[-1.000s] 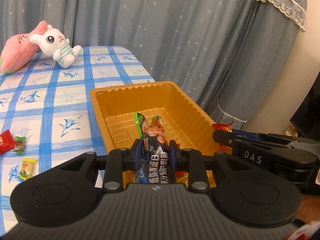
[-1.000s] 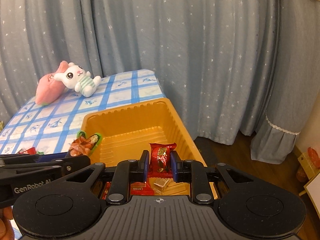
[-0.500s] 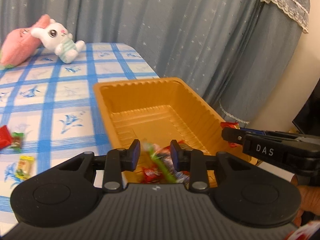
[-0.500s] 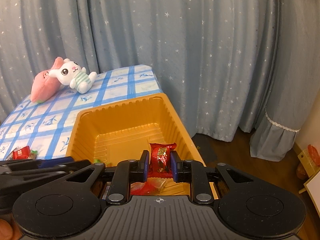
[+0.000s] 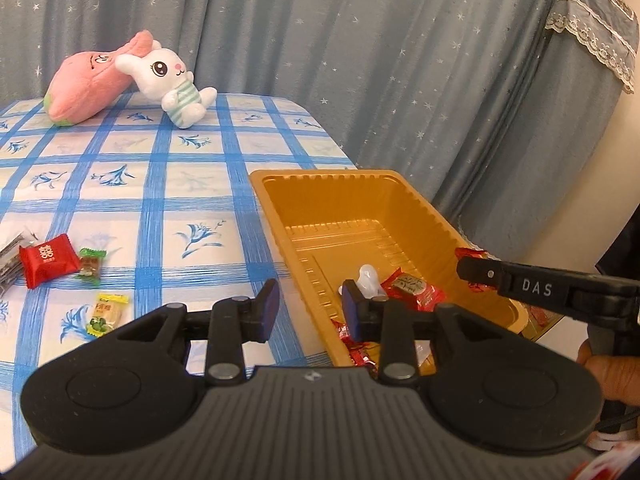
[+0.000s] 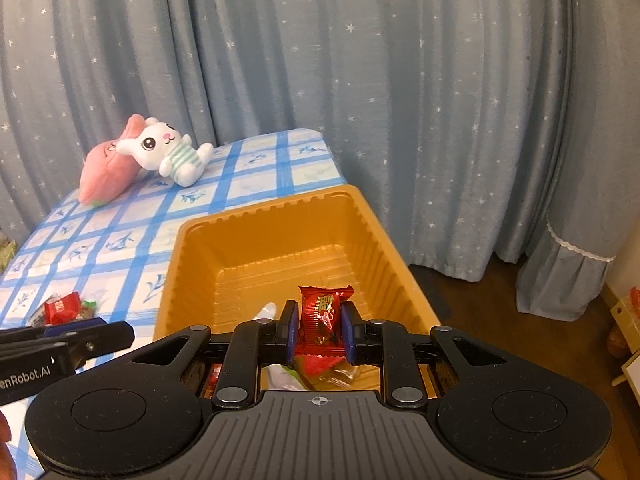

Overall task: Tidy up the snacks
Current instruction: 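Carry the red candy and dark snack bar over the orange tray and open both grippers, then move both open grippers back over the remaining snacks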

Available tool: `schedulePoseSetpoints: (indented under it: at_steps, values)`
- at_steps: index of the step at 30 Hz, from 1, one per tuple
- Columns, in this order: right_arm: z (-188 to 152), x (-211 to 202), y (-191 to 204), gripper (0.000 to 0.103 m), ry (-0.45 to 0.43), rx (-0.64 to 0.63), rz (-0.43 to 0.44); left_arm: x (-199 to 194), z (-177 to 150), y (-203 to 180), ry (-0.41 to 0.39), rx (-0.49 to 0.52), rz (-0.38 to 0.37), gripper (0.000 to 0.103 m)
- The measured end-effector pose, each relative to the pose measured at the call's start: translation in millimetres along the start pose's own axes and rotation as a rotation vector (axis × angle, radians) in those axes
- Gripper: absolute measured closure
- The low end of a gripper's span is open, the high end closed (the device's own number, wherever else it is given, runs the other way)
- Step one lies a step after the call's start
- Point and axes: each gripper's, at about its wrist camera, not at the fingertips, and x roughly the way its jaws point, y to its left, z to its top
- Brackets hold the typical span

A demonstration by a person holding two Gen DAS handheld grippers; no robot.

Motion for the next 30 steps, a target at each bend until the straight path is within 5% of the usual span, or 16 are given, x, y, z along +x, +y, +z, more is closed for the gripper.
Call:
schedulePoseSetpoints:
  at_steps: [4, 7, 30]
  values:
    - [3.6, 1.4, -2.6, 0.077, -0.002, 0.035, 0.067, -2.6, -2.6, 4.8, 0.006, -0.009, 0.008, 0.062]
    - [3.6, -4.4, -5.1, 0.034, -0.022, 0.059, 0.062, -8.2, -5.7, 8.2, 0.013, -0.010, 0.010, 0.062]
    - [-18.1, -96.0, 50.1, 0.034, -0.014, 0.031, 0.044, -124.2, -33.6, 28.8, -0.028, -0.014, 0.095, 0.036]
